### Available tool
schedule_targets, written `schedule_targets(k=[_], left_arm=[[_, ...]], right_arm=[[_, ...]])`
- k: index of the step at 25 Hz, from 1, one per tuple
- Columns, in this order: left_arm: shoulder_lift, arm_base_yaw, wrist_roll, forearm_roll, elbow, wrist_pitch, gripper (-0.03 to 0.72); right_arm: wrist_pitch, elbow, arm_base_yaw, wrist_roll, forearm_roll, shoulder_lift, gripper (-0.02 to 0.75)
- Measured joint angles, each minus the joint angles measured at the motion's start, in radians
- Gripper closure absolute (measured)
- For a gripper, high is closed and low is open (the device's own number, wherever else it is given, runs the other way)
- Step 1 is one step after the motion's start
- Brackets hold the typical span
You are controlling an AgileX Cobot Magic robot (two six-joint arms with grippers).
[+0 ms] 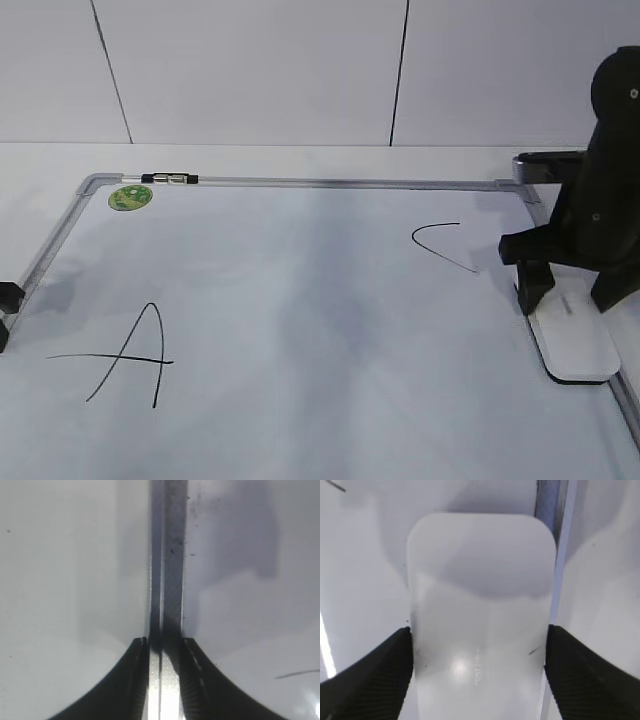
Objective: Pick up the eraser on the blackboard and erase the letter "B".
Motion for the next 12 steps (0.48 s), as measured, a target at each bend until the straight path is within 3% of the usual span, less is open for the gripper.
schedule_targets(k=[7, 12], left_arm=[[-0.008, 0.000, 0.000, 0.018, -0.024, 0.092, 0.316], [-0.063, 0.000, 0.000, 0.037, -0.093, 0.164, 0.242]], right_arm=[[0.004, -0.051, 0.000, 0.002, -0.027, -0.093, 0.162], [0.002, -0.066, 0.000, -0.007, -0.030, -0.145, 0.168]])
